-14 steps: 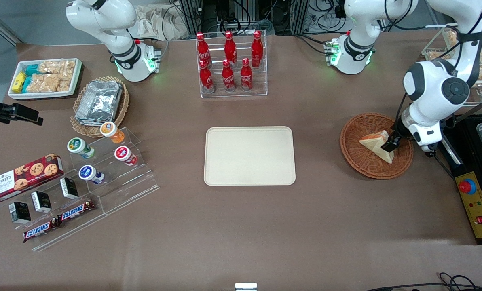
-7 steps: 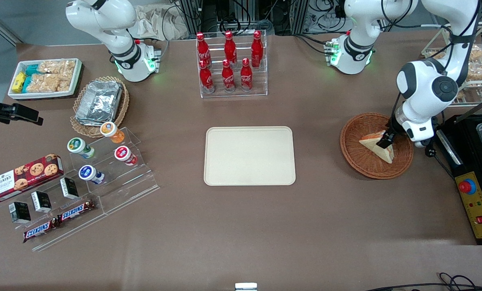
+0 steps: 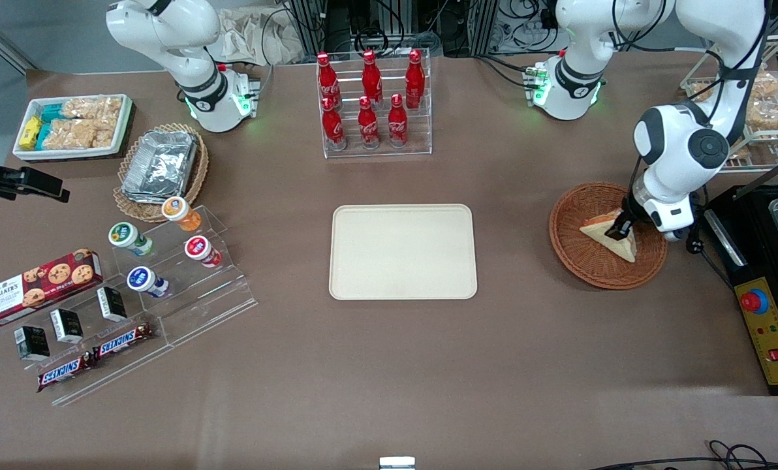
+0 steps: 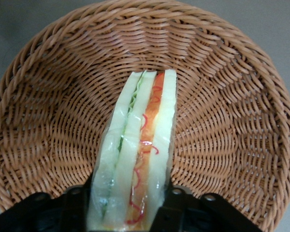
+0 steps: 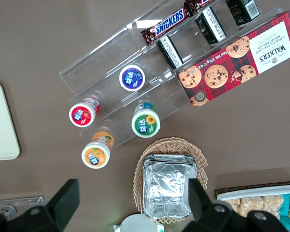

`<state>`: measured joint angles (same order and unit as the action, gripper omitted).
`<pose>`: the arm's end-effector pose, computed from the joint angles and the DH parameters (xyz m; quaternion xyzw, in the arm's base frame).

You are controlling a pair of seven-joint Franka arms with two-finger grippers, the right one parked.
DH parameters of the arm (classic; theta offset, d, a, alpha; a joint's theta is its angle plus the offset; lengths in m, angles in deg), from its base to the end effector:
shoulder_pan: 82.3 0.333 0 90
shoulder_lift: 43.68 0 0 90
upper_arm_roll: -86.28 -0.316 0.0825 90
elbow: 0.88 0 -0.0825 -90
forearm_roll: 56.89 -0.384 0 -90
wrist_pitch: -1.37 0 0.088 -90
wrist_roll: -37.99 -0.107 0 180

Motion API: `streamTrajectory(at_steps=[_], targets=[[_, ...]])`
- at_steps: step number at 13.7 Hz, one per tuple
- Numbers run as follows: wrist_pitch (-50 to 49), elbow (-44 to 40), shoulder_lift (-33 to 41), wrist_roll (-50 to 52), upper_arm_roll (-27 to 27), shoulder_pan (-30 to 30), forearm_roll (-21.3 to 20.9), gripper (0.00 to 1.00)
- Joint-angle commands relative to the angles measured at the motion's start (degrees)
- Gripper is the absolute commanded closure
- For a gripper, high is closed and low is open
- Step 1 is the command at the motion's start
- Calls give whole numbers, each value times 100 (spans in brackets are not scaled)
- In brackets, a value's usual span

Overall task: Place sandwich from basket to tray
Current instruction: 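Lower the left gripper and close it on the wrapped sandwich, then lift the sandwich out of the basket with the left gripper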

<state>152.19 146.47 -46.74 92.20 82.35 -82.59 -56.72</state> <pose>0.4485 0.0289 0.2447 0.8746 0.4847 0.0038 0.0006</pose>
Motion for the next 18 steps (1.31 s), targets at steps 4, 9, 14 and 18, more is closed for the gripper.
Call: streamTrajectory(at_steps=[4,9,14,18], targets=[[-147,-162,322,47,94,-6,-87,100],[-2587,-1547,841,-593,120,-173,-149,100],[-5647,-4175,771,-1858,191,-287,-149,100],[-6767,-5522,658,-3133,733,-393,-140,100]])
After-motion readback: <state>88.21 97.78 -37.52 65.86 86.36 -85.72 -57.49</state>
